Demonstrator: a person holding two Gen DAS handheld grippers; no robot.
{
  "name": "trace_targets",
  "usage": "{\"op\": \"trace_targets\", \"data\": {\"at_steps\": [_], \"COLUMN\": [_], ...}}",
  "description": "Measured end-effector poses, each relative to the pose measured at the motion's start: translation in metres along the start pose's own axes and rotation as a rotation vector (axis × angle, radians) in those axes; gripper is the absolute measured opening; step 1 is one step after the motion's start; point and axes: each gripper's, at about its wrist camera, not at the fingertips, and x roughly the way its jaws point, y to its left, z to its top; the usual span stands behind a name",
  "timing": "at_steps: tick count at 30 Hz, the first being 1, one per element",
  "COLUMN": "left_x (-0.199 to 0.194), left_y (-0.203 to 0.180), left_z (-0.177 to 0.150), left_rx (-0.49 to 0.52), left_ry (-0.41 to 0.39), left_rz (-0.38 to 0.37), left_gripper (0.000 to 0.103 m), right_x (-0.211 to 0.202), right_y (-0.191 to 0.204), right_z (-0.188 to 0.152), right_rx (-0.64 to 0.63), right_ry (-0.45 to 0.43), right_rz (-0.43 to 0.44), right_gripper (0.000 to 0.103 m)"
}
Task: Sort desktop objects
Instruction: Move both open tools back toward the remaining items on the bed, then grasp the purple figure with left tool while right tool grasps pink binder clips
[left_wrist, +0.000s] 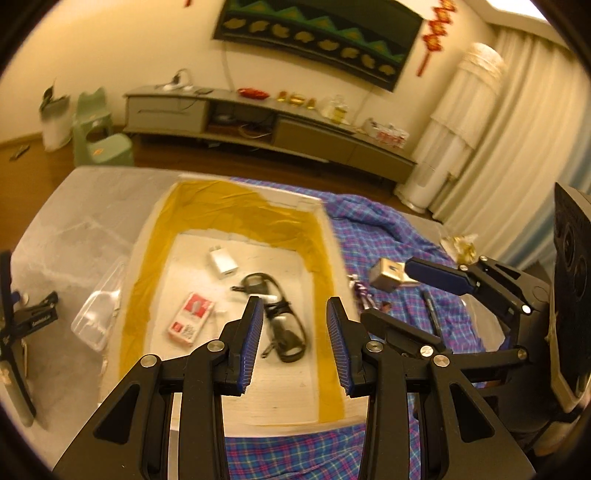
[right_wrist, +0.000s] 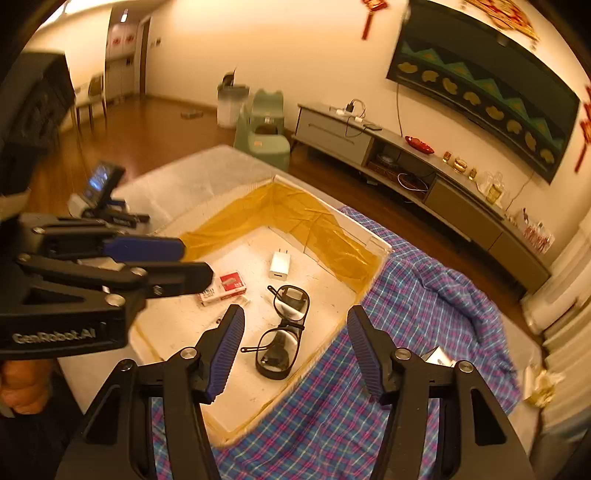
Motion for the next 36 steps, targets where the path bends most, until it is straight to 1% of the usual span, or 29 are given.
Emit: {"op": "trace_targets", "data": {"at_steps": [3,5,7,10,13,16,18,20,22,23,24,26,27,28,30,32,34,35,36], "left_x": [0.001,0.005,0.011,0.021,0.036,0.057,0.078,0.100,0.122,0.134,0.146,0.161,0.168,0.174,0.186,0.199,0.214,0.223,0.230], "left_y": [-0.021,-0.033,-0.047,-0.067,-0.089,-0.111,-0.126,-0.138,-0.143,-0.143,-0.141,-0.134,-0.129,-0.126,-0.121,-0.120,-0.119,-0.120,-0.121], "left_z": [-0.003,-0.006,-0.009,-0.013,-0.020,-0.027,-0.030,-0.032,-0.032,-0.030,-0.028,-0.021,-0.016,-0.011,-0.005,-0.004,-0.008,-0.009,-0.010], "left_rx": [0.047,0.065,0.085,0.114,0.153,0.193,0.212,0.230,0.222,0.208,0.187,0.131,0.096,0.052,0.009,-0.017,-0.034,-0.033,-0.027], "left_ry": [-0.001,0.011,0.030,0.063,0.100,0.133,0.172,0.198,0.220,0.231,0.246,0.259,0.260,0.260,0.264,0.273,0.299,0.312,0.319], "left_rz": [-0.033,-0.055,-0.102,-0.119,-0.121,-0.125,-0.114,-0.081,-0.033,-0.011,0.011,0.030,0.027,0.008,-0.021,0.001,-0.001,0.003,0.011], "left_gripper": [0.038,0.038,0.038,0.038,0.038,0.038,0.038,0.038,0.038,0.038,0.038,0.038,0.038,0.038,0.038,0.038,0.038,0.038,0.038], "right_x": [-0.014,-0.024,-0.032,-0.038,-0.036,-0.025,-0.011,0.011,0.030,0.041,0.048,0.066,0.077,0.085,0.104,0.123,0.137,0.143,0.147], "right_y": [-0.019,-0.035,-0.057,-0.098,-0.147,-0.186,-0.204,-0.219,-0.221,-0.217,-0.213,-0.200,-0.193,-0.189,-0.181,-0.177,-0.177,-0.179,-0.182], "right_z": [-0.016,-0.029,-0.043,-0.068,-0.102,-0.138,-0.162,-0.183,-0.190,-0.189,-0.187,-0.179,-0.175,-0.172,-0.165,-0.159,-0.155,-0.156,-0.156], "right_rx": [0.069,0.114,0.166,0.264,0.378,0.457,0.495,0.530,0.528,0.508,0.490,0.424,0.382,0.358,0.289,0.240,0.229,0.232,0.244], "right_ry": [-0.050,-0.076,-0.095,-0.102,-0.083,-0.045,-0.009,0.048,0.084,0.101,0.109,0.128,0.138,0.154,0.176,0.176,0.185,0.183,0.176], "right_rz": [0.030,0.036,0.029,0.002,-0.033,-0.059,-0.062,-0.045,-0.011,0.016,0.030,0.062,0.070,0.066,0.052,0.046,0.046,0.058,0.090], "right_gripper": [0.060,0.060,0.060,0.062,0.063,0.063,0.063,0.063,0.063,0.063,0.063,0.063,0.063,0.063,0.063,0.063,0.062,0.057,0.056]}}
